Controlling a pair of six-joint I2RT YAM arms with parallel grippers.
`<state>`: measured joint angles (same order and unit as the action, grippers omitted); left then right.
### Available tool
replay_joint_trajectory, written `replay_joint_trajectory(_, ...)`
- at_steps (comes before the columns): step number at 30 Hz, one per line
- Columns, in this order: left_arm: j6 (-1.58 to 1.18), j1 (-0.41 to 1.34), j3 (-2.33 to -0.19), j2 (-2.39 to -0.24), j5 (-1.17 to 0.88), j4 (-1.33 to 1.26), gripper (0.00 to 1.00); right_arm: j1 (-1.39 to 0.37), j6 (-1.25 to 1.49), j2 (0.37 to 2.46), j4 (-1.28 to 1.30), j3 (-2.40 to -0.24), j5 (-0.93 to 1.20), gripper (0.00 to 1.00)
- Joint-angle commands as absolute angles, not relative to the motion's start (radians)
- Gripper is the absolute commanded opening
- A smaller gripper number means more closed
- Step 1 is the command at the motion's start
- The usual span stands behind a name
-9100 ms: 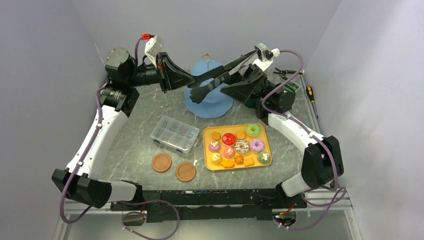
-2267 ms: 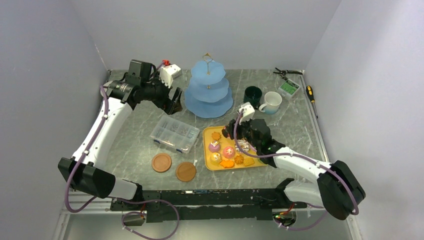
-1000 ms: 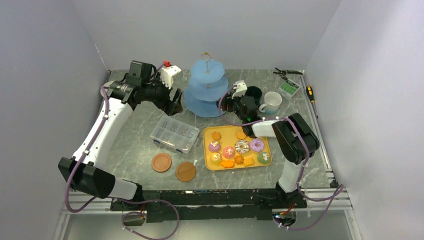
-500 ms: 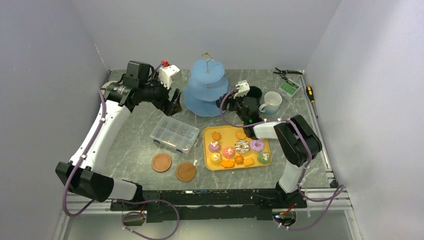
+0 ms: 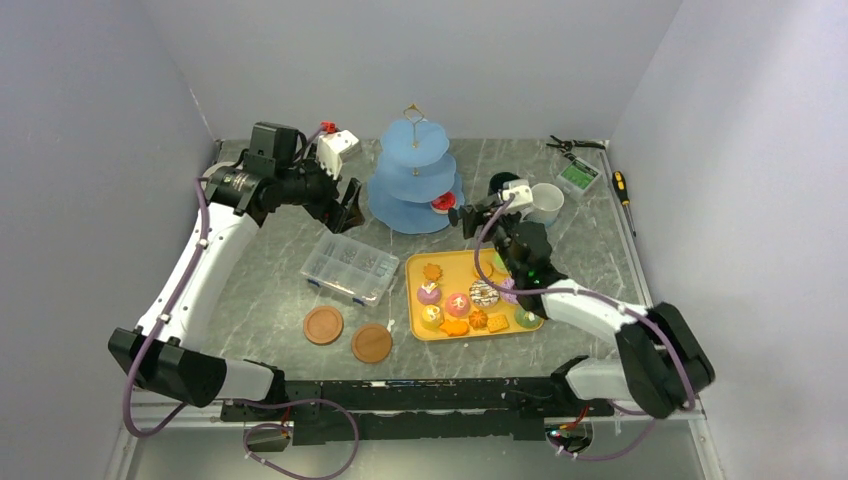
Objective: Serve the afternoon tea
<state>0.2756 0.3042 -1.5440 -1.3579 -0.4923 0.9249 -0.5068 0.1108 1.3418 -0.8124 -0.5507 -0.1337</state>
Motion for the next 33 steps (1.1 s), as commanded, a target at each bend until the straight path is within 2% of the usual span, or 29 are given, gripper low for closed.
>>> replay_joint_trajectory(1,0.292,0.302,-1.57,-1.317,-0.535,0.92,0.93,-0.532,0.156,1.182,-0.651,-0.481,-0.283,0.69)
replay_joint_trajectory(12,0.286,0.302,-1.587,-1.322,-0.565,0.926,0.92,-0.534,0.198,0.974,-0.4,-0.411,-0.51,0.7)
replay_joint_trajectory(23,0.278,0.303,-1.597,-1.322,-0.587,0.928,0.92,-0.534,0.232,0.942,-0.381,-0.343,-0.55,0.72)
replay_joint_trajectory(33,0.274,0.302,-1.609,-1.33,-0.586,0.925,0.92,-0.533,0.241,1.016,-0.494,-0.314,-0.486,0.74)
